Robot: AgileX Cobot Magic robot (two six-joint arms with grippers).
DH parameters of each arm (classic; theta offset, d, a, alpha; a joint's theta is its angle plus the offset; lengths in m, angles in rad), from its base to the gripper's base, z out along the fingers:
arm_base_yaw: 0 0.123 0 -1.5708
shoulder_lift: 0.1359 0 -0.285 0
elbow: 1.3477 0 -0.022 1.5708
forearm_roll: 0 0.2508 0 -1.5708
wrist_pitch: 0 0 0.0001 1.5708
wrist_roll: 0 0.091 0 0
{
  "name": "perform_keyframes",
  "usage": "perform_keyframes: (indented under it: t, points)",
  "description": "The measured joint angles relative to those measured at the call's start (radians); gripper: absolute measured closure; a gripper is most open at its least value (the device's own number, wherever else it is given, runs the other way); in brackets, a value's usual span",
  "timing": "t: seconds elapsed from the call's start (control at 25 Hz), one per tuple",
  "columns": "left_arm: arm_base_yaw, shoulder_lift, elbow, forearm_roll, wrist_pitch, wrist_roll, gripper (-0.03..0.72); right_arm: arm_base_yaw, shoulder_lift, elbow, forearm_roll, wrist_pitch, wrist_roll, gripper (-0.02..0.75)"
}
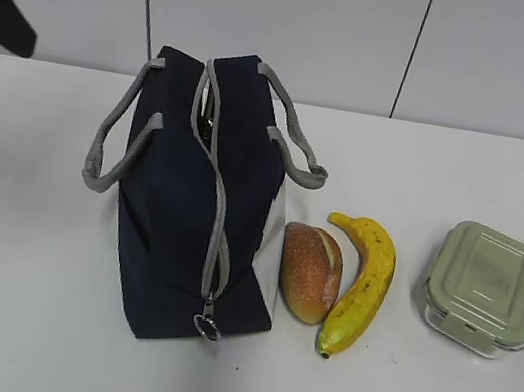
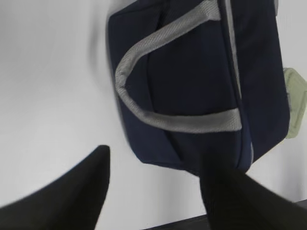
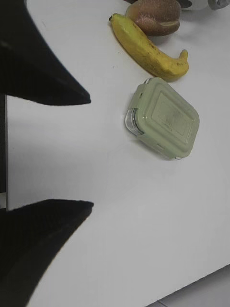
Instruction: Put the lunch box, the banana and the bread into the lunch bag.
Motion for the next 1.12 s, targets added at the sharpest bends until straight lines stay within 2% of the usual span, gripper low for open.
perform_keyframes:
  t: [0.12, 0.48, 0.68, 0.92, 1.04, 1.12]
  points:
    - [-0.050, 0.099, -0.058, -0.017, -0.035, 0.000, 0.231, 0.000, 0.000, 0.000, 0.000, 0.000, 0.000, 0.281]
    - [-0.188, 0.346, -0.271, -0.027, -0.050, -0.010, 0.222, 0.000, 0.000, 0.000, 0.000, 0.000, 0.000, 0.281]
    - [-0.218, 0.429, -0.326, -0.027, -0.047, -0.036, 0.222, 0.000, 0.000, 0.000, 0.000, 0.000, 0.000, 0.281]
    - [-0.219, 0.494, -0.329, -0.024, -0.039, -0.045, 0.223, 0.000, 0.000, 0.000, 0.000, 0.000, 0.000, 0.281]
    - [-0.219, 0.507, -0.329, -0.023, -0.037, -0.047, 0.278, 0.000, 0.000, 0.000, 0.000, 0.000, 0.000, 0.281]
    - [-0.219, 0.509, -0.329, -0.014, -0.036, -0.048, 0.391, 0.000, 0.000, 0.000, 0.000, 0.000, 0.000, 0.281]
